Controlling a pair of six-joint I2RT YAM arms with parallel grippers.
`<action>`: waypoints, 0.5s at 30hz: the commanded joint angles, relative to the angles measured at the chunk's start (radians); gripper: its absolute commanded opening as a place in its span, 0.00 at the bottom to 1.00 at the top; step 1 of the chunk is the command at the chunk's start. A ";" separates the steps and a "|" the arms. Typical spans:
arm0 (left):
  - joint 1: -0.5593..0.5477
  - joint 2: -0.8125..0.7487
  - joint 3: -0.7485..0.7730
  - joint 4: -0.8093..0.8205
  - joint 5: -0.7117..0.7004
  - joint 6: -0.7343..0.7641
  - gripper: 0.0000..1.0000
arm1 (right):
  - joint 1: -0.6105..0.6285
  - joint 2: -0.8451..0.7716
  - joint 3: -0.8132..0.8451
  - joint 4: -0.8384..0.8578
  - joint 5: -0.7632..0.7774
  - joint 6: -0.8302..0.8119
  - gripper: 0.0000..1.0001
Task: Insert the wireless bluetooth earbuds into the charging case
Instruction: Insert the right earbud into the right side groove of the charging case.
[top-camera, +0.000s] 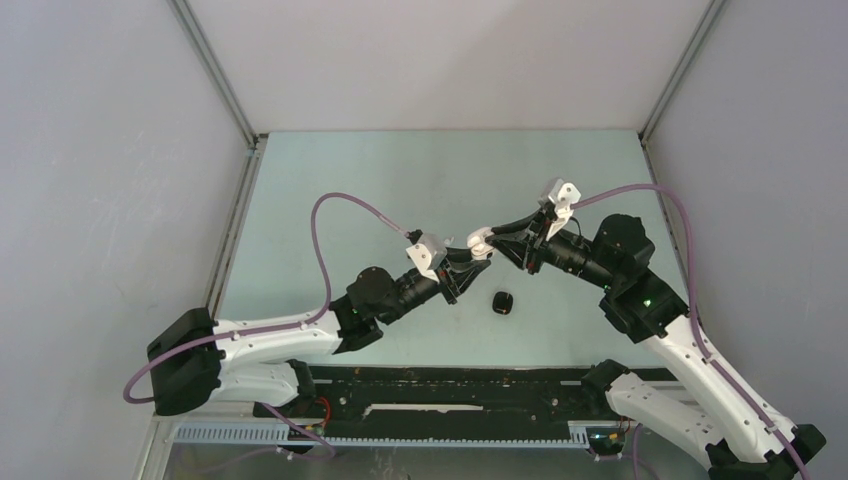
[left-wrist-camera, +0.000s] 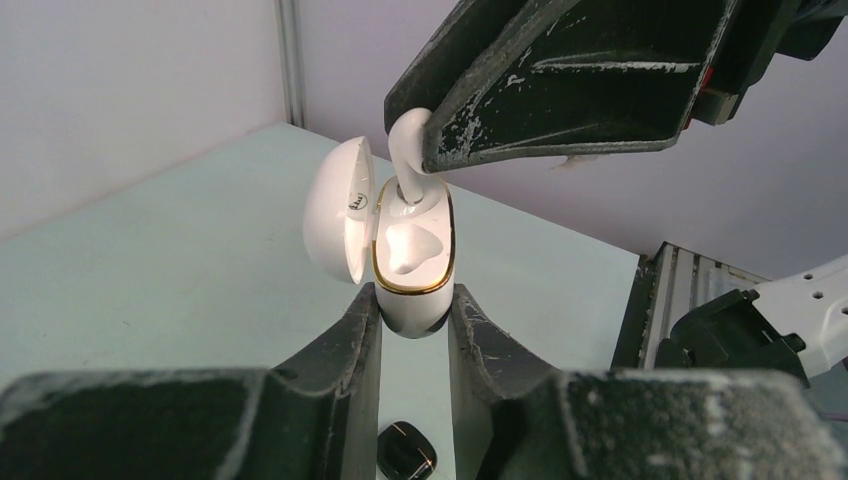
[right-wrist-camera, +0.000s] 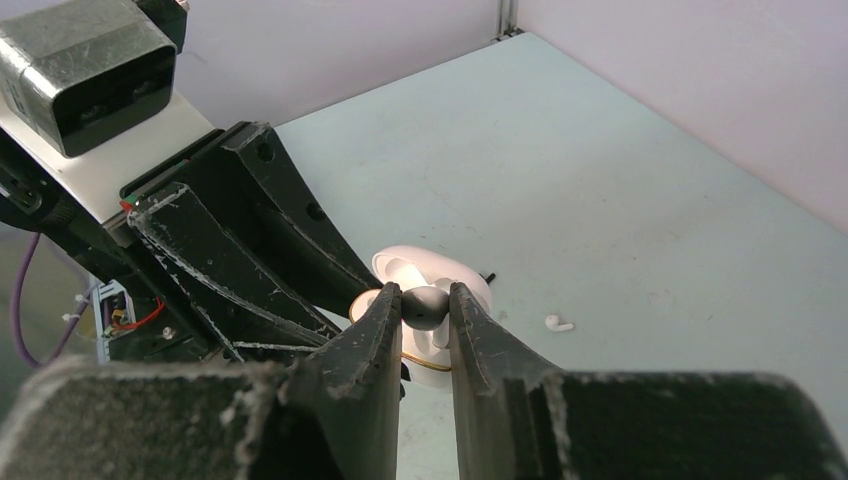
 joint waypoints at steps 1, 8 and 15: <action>-0.003 -0.006 -0.001 0.091 -0.022 -0.014 0.00 | 0.005 -0.003 -0.017 0.013 0.020 -0.022 0.00; -0.003 -0.006 -0.003 0.093 -0.023 -0.013 0.00 | 0.006 0.002 -0.018 0.022 0.029 -0.040 0.00; 0.000 -0.002 -0.008 0.102 -0.021 -0.017 0.00 | 0.003 -0.003 -0.017 0.034 0.039 -0.040 0.00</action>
